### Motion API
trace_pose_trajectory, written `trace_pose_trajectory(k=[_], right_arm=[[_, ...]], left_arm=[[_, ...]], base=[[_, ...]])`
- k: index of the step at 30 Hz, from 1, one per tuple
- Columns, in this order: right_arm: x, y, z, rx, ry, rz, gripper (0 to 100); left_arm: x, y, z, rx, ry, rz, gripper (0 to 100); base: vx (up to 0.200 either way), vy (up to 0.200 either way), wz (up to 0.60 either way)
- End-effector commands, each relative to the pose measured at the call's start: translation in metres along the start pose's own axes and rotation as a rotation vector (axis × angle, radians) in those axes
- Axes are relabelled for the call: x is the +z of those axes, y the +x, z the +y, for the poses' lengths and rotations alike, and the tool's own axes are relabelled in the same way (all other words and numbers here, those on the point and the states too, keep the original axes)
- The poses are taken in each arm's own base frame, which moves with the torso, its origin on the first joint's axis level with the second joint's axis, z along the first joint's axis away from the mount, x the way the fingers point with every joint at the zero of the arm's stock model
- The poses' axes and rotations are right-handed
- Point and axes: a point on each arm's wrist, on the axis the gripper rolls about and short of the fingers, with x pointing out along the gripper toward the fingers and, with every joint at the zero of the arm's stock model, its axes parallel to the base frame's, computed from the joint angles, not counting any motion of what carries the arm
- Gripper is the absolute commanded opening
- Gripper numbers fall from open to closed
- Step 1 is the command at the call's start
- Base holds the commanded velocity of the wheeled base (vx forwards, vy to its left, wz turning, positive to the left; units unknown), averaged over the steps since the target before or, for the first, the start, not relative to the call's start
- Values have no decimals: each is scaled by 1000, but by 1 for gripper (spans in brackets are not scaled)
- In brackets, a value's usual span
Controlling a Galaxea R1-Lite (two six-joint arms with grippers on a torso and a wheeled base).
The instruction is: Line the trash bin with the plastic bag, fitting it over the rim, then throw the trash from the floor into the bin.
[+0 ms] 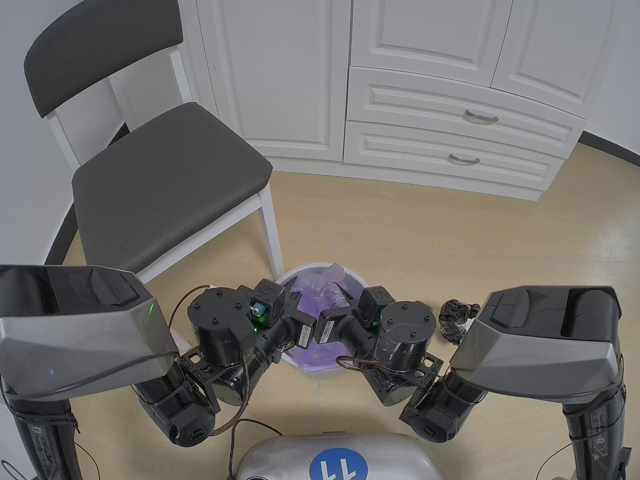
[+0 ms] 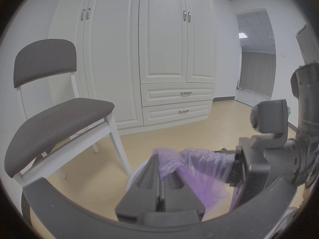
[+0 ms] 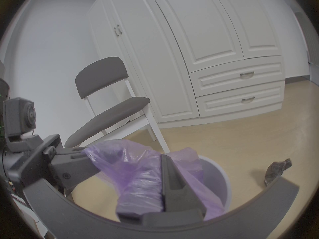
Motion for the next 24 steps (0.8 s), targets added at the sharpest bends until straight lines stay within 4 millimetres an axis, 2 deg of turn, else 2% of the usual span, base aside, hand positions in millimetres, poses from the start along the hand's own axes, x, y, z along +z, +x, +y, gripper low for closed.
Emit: trace_pose_trajectory(k=[1, 5, 14, 15, 16, 21, 24], right_arm=[[-15, 7, -4, 6, 22, 7, 0], [-23, 12, -9, 4, 35, 13, 0], [-44, 44, -39, -67, 38, -25, 0], [-44, 44, -39, -67, 38, -25, 0], [-48, 51, -47, -81, 39, -37, 0], [-48, 62, -52, -95, 64, -57, 0], [-47, 67, -55, -97, 100, -51, 0]], left_arm=[[-5, 2, 0, 2, 3, 12, 0], [-6, 3, 0, 3, 4, 16, 0], [-40, 43, 5, 57, -110, 31, 0], [-40, 43, 5, 57, -110, 31, 0], [-49, 51, 8, 70, -112, 37, 0], [-67, 64, 5, 79, -145, 49, 0], [-71, 69, 7, 87, -162, 43, 0]], base=[[0, 0, 0], [0, 0, 0], [0, 0, 0], [0, 0, 0], [0, 0, 0], [0, 0, 0], [0, 0, 0]])
